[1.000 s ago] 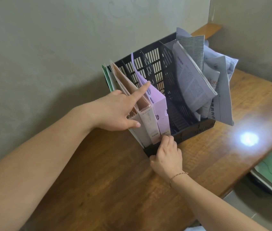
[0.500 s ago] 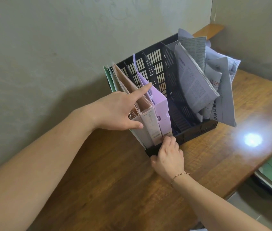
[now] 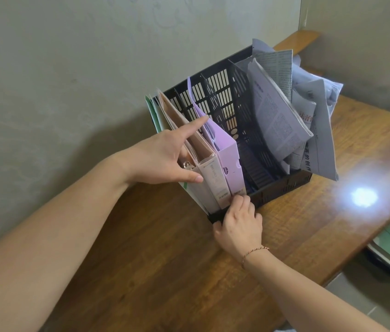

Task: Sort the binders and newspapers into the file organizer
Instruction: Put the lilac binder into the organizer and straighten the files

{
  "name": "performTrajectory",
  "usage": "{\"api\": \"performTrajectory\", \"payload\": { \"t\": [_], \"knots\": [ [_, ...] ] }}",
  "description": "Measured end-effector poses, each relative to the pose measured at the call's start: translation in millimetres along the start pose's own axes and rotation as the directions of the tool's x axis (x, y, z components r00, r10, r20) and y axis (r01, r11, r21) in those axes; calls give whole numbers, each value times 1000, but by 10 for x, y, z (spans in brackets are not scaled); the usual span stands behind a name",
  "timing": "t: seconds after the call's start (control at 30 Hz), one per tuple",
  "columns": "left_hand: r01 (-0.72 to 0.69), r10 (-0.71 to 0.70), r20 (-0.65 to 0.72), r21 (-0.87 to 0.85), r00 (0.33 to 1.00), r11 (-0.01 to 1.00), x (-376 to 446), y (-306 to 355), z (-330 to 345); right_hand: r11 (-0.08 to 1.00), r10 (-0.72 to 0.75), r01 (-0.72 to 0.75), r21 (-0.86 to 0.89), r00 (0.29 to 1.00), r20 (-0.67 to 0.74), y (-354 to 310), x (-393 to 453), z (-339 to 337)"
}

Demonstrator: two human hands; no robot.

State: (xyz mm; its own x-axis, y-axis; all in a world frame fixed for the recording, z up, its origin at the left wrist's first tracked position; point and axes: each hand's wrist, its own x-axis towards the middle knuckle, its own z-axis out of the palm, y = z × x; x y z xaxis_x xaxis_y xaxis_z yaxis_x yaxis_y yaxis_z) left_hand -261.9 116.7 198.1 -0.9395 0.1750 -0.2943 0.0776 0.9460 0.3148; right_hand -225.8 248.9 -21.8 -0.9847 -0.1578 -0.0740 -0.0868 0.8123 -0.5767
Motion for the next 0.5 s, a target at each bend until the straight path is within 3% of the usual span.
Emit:
{"api": "performTrajectory", "payload": {
  "t": [0.3,0.5],
  "knots": [
    [-107,121,-31,288,992,952,-13,63,20,1000,4,-4,10,1000,22,-13,11,-15],
    [-106,120,-60,199,991,974,-14,21,42,1000,8,-9,17,999,42,-28,14,-25]
  ]
}}
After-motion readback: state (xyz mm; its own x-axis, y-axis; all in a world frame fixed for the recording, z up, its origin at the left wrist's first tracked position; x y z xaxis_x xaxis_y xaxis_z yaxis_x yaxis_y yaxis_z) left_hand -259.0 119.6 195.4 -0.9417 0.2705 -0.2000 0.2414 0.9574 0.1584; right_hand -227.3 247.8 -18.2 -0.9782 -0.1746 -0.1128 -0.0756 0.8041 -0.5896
